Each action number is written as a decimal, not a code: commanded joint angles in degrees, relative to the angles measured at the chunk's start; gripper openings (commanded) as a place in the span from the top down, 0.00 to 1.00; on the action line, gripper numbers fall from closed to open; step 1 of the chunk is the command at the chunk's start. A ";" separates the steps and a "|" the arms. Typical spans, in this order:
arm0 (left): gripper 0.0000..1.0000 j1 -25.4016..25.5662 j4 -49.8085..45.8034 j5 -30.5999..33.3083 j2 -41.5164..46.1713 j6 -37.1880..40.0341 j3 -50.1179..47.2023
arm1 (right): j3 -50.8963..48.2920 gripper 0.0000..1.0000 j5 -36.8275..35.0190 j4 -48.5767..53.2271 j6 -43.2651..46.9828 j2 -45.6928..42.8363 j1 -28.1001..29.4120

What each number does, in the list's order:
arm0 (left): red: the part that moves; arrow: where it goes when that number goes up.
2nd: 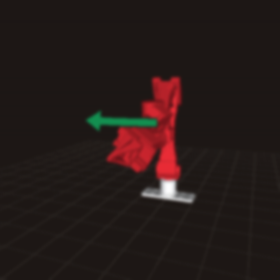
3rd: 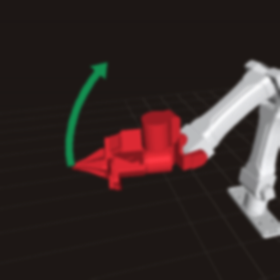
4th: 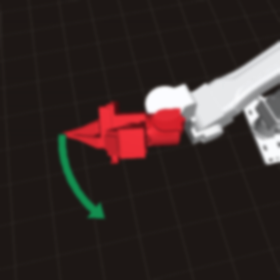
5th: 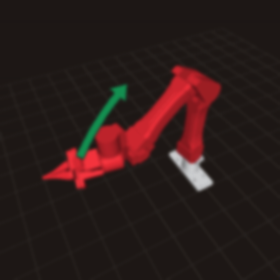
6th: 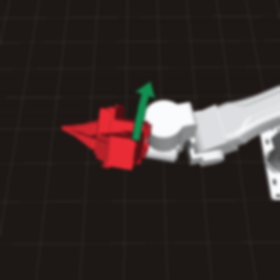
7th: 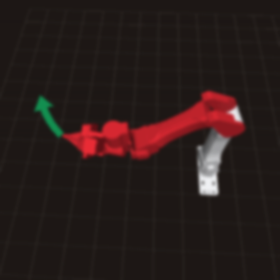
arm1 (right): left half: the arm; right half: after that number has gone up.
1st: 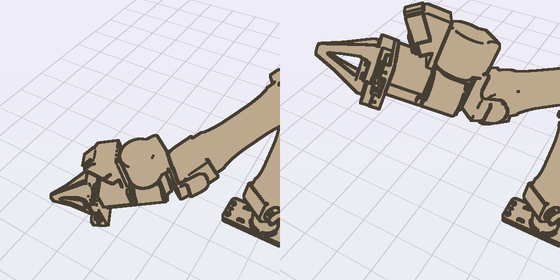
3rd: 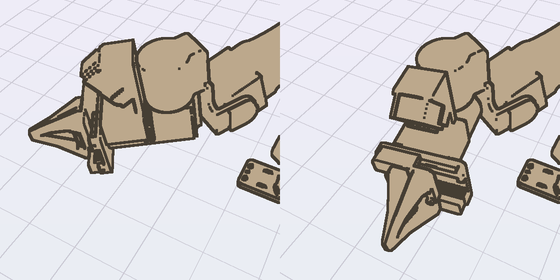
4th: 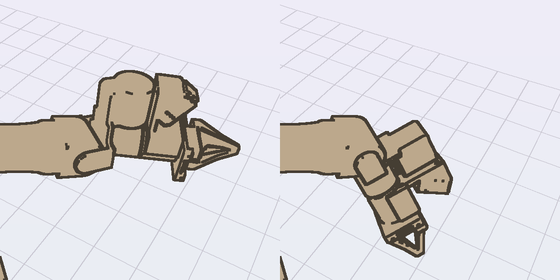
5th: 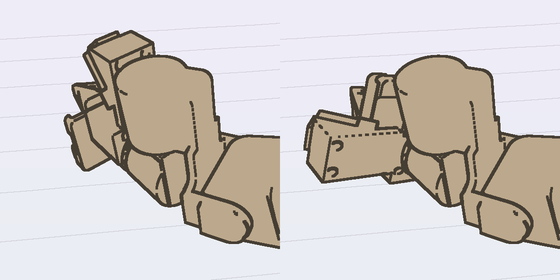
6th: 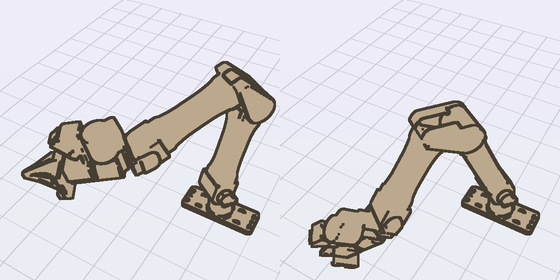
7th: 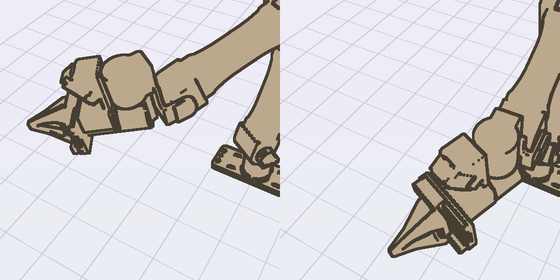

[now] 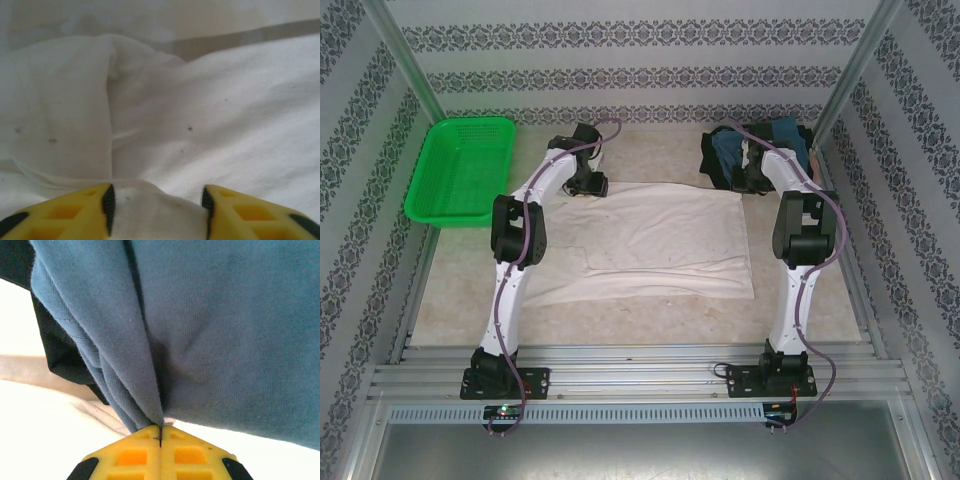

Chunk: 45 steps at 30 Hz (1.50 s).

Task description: Fold and stack the t-shirts

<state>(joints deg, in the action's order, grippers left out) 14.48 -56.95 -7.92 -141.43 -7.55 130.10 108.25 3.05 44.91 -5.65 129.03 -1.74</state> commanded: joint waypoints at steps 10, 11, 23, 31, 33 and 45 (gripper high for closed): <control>1.00 1.16 5.14 3.70 13.60 -3.48 -13.10 | -1.03 1.00 0.07 1.95 0.50 -2.11 0.06; 1.00 1.23 7.11 3.22 16.16 -4.75 -16.45 | -1.36 1.00 0.11 1.72 0.46 -2.20 -0.03; 1.00 0.67 22.57 7.55 39.78 -17.10 -48.31 | -3.66 1.00 0.70 0.20 -0.01 -2.98 -0.30; 0.99 -7.22 21.45 11.04 40.05 -10.01 -41.77 | -2.54 1.00 -0.01 0.18 0.38 -2.99 -0.81; 0.99 -8.74 20.33 11.58 37.59 -7.57 -36.68 | -1.67 1.00 -0.54 0.18 0.29 -2.84 -0.99; 1.00 -9.65 17.94 17.35 24.01 2.95 -13.69 | 6.45 1.00 -5.72 -1.19 -1.30 -1.62 -1.24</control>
<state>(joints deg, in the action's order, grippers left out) 4.86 -37.67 6.79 -115.46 -8.36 113.03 112.79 1.17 44.14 -6.07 128.20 -2.48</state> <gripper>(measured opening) 0.056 0.062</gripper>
